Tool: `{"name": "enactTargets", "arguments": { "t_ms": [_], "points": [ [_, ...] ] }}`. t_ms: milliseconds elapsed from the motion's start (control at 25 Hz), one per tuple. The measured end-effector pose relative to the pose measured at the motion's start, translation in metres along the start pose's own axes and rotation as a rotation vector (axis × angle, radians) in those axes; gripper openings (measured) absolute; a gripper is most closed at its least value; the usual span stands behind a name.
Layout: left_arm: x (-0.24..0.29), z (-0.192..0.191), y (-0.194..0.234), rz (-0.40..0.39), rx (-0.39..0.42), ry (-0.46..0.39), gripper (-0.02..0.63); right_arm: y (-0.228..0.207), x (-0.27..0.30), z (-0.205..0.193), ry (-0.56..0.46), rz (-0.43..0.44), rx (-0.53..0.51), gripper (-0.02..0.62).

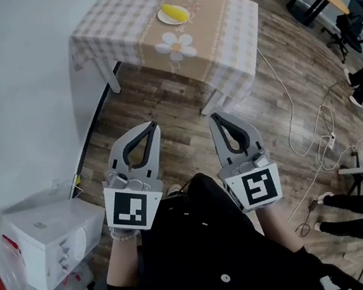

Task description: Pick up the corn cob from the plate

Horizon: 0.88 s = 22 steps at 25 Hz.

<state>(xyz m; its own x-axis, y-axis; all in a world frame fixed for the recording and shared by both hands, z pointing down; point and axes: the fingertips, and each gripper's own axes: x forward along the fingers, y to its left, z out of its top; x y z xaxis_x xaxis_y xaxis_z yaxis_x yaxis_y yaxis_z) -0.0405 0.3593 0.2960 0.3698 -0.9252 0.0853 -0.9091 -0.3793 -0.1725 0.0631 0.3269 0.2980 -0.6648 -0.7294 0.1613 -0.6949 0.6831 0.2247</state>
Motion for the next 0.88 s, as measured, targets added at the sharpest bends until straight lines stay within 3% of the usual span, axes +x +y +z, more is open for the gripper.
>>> {"name": "enactTargets", "arguments": {
  "t_ms": [880],
  "points": [
    [0.018,-0.005,0.015,0.017,0.022,-0.003,0.005,-0.010,0.026,-0.010,0.007,0.022,0.000,0.040]
  ]
}}
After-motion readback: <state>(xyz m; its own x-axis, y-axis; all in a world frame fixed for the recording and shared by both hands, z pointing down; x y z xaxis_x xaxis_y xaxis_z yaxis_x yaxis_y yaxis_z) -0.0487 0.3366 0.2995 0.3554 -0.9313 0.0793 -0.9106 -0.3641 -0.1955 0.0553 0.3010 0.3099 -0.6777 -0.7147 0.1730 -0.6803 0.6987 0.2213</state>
